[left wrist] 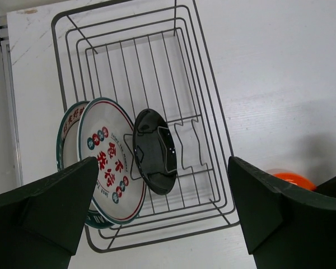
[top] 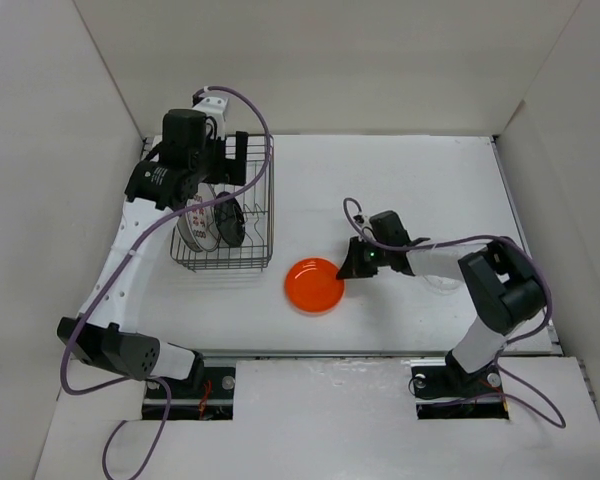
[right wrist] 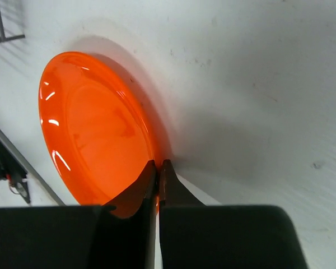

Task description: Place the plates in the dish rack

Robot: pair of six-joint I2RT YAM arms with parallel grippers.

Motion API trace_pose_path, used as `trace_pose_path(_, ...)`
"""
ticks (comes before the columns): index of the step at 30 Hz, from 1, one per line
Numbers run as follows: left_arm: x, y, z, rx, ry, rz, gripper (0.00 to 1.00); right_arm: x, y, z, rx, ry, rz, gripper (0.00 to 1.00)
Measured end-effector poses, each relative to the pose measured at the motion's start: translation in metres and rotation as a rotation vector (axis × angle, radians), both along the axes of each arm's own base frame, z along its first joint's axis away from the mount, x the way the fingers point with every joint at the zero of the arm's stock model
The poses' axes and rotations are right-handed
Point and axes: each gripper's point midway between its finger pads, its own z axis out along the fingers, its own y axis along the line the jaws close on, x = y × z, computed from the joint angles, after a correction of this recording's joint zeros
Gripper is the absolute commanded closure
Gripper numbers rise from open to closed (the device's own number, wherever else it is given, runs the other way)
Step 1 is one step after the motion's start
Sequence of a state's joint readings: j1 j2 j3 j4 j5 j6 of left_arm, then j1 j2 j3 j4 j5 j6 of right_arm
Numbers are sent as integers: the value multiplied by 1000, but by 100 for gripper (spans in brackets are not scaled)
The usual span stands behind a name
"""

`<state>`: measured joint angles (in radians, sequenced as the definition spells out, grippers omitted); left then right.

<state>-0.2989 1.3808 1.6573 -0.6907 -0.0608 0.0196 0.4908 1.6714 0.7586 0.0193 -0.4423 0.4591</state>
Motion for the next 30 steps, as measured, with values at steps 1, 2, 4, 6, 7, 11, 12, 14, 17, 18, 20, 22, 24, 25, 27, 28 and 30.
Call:
trace_pose_path(1, -1, 1, -2, 3, 7, 1, 0, 2, 2, 0, 7, 5, -8, 100)
trace_pose_path(2, -1, 2, -5, 6, 13, 3, 0, 4, 4, 0, 14, 10, -10, 100)
trace_pose_path(4, -2, 3, -7, 10, 21, 5, 0, 6, 6, 0, 23, 17, -18, 100)
trace_pose_path(6, -2, 3, -8, 11, 26, -3, 0, 6, 7, 1, 29, 20, -26, 100)
trace_pose_path(7, -3, 1, -8, 4, 29, -18, 0, 7, 6, 3, 27, 17, -32, 100)
trace_pose_path(11, -9, -23, -11, -50, 53, -162, 0, 12, -4, 30, 2, -48, -91, 100)
trace_pose_path(12, -11, -32, -11, -70, 62, -211, 0, 15, -7, 47, 6, -94, -111, 100)
trace_pose_path(14, -13, -51, -14, -111, 84, -314, 0, 22, -11, 92, 45, -220, -143, 100)
trace_pose_path(17, -19, -81, -20, -160, 117, -464, 0, 25, -10, 175, 139, -427, -161, 100)
trace_pose_path(18, -23, -92, -23, -175, 132, -516, 0, 26, -8, 197, 166, -477, -162, 100)
trace_pose_path(20, -32, -116, -29, -205, 160, -621, 0, 26, -6, 235, 216, -561, -160, 100)
trace_pose_path(22, -42, -138, -35, -233, 192, -714, 0, 26, -7, 251, 236, -599, -159, 100)
trace_pose_path(24, -50, -156, -43, -259, 230, -790, 0, 27, -7, 248, 224, -594, -159, 100)
trace_pose_path(25, -54, -163, -47, -269, 249, -819, 0, 27, -8, 243, 211, -583, -161, 100)
trace_pose_path(27, -58, -172, -54, -286, 279, -857, 0, 28, -9, 234, 184, -562, -167, 100)
trace_pose_path(28, -58, -175, -57, -292, 291, -868, 4, 27, -10, 230, 173, -554, -167, 100)
trace_pose_path(30, -60, -177, -60, -300, 305, -882, 15, 25, -12, 228, 161, -549, -169, 100)
